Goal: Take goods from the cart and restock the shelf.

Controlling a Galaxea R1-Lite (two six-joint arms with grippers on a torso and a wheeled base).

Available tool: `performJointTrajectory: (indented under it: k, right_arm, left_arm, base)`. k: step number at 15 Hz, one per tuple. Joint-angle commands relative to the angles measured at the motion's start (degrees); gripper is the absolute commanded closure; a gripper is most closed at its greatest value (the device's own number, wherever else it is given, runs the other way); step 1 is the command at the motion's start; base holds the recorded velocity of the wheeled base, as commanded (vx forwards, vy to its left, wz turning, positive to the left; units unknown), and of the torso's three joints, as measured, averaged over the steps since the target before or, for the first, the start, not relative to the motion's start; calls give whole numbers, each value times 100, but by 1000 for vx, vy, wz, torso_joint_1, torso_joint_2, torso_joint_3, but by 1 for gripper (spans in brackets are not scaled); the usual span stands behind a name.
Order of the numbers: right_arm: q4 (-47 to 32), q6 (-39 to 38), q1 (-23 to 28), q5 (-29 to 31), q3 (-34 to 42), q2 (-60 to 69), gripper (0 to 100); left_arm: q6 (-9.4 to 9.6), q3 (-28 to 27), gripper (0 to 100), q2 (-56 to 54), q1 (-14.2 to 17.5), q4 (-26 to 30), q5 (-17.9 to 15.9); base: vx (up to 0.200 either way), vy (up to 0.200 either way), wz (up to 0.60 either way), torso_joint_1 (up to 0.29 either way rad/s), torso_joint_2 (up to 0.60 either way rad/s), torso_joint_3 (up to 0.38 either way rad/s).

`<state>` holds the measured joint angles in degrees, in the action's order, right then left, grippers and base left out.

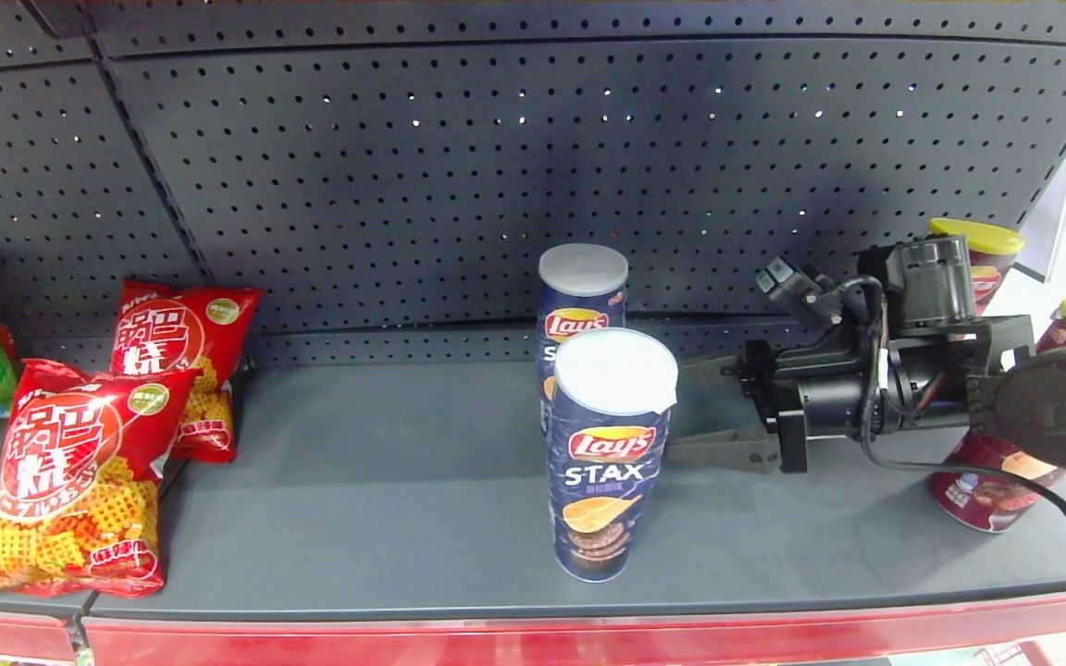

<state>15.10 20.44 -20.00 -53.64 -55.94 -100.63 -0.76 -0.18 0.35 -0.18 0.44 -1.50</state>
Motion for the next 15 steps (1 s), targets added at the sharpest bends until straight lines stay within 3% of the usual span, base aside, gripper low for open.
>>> performJointTrajectory:
  k: [1,15]
  right_arm:
    - [1,-5,-74,3,84,97,0]
    - [1,3,146,11,198,123,0]
  left_arm:
    - [-4,1,0,9,1,-9,1]
    - [-4,1,0,9,1,0,1]
  base:
    - [0,0,0,0,0,0]
    - [0,0,0,0,0,0]
